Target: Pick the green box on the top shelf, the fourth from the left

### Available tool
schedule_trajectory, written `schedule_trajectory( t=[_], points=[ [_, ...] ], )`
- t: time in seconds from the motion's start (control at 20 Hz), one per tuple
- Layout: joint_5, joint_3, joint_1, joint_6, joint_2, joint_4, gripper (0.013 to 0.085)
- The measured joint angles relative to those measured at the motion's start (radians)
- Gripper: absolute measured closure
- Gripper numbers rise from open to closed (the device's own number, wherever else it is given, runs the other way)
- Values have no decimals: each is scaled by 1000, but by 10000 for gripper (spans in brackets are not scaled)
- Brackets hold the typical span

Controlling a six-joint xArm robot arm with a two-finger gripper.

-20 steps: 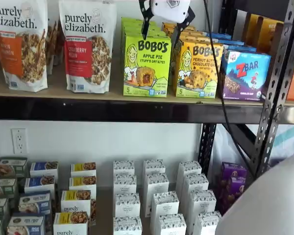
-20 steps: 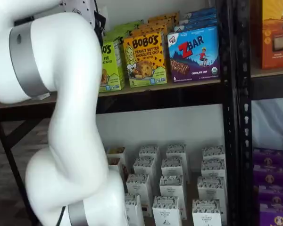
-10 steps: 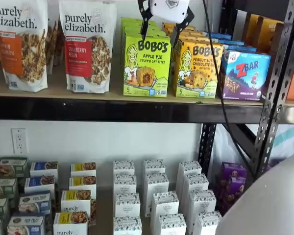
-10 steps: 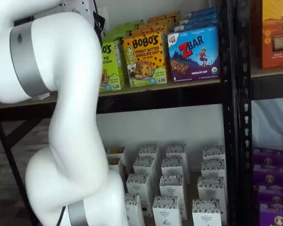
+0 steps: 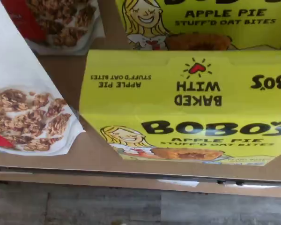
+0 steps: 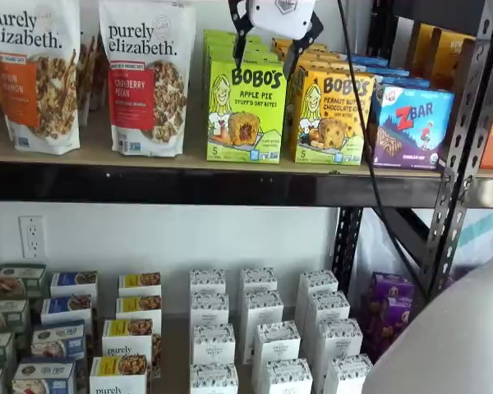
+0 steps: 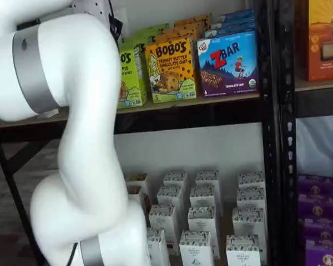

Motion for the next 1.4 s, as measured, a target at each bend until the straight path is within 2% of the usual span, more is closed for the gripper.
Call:
schedule_trajectory(
  t=[0.5,0.8,1.4],
  points=[
    [7,-22,21,21,19,-5,130],
    [18,-31,18,20,29,10,130],
    [49,-48,25,30,52,-3,130]
  ],
)
